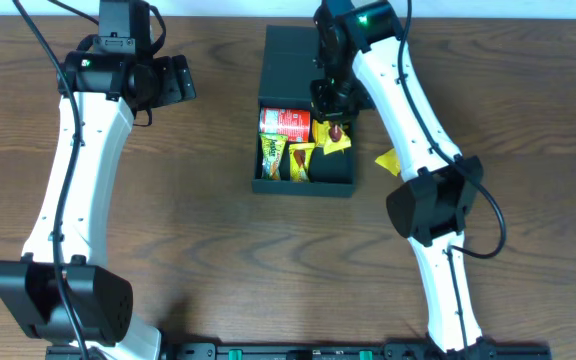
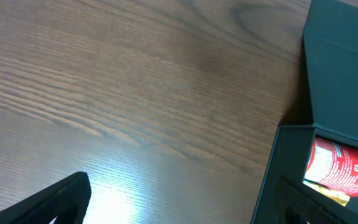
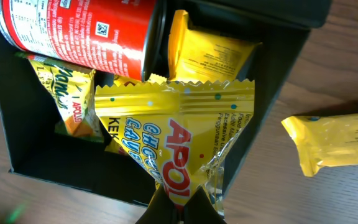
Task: Pack container
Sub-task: 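Carry the pack into the box and lower it beside the can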
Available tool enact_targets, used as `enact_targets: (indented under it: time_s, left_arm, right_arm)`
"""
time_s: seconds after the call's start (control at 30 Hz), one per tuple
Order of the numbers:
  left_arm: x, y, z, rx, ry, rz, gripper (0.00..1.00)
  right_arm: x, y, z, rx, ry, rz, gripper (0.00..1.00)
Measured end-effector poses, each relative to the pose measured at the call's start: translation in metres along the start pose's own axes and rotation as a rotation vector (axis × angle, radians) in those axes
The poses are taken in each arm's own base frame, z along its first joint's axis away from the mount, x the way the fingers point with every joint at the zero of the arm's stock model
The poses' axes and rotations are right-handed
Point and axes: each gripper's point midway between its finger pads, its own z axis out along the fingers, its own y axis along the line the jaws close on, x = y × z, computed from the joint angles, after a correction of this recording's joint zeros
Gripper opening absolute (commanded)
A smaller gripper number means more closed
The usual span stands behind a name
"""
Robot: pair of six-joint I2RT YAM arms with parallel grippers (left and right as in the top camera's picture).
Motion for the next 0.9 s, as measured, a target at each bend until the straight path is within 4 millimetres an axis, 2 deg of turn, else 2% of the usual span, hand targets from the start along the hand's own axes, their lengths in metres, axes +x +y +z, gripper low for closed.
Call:
enact_targets:
  time_s: [0.23,0.33,0.47,0.6,0.7,0.77,0.9]
  left_arm:
    - [0.0,0.0,0.0,-0.001,0.001,0.0,0.95]
    - [0.003,0.001,0.0,-0.007,0.011,0.001,0.94]
    - [0.004,0.003,0.0,-0.014,0.017,0.002,0.94]
    - [0.004,0.004,0.0,-0.02,0.015,0.002,0.94]
    - [0.004,0.004,0.0,-0.02,0.016,0.002,0.94]
    - [0.004,0.004,0.0,-0.02,0.016,0.002,0.94]
    - [0.006,0.004,0.0,-0.022,0.023,0.002,0.94]
  right_arm:
    - [0.003,0.001,0.001,0.003,0.009,-0.008,0.02]
    - [0.023,-0.001,0.002,0.024,0.061,-0.014,0.02]
    - [0.045,-0.005,-0.016,0.025,0.024,-0.022,0.02]
    - [0.056,-0.014,-0.044,-0.01,-0.117,-0.014,0.02]
    - [0.059,-0.02,-0.053,-0.03,-0.176,0.013,0.02]
    - [0.057,-0.019,-0.047,-0.033,-0.184,0.039,0.02]
    - [0.046,-0.005,-0.019,-0.02,-0.177,0.095,0.02]
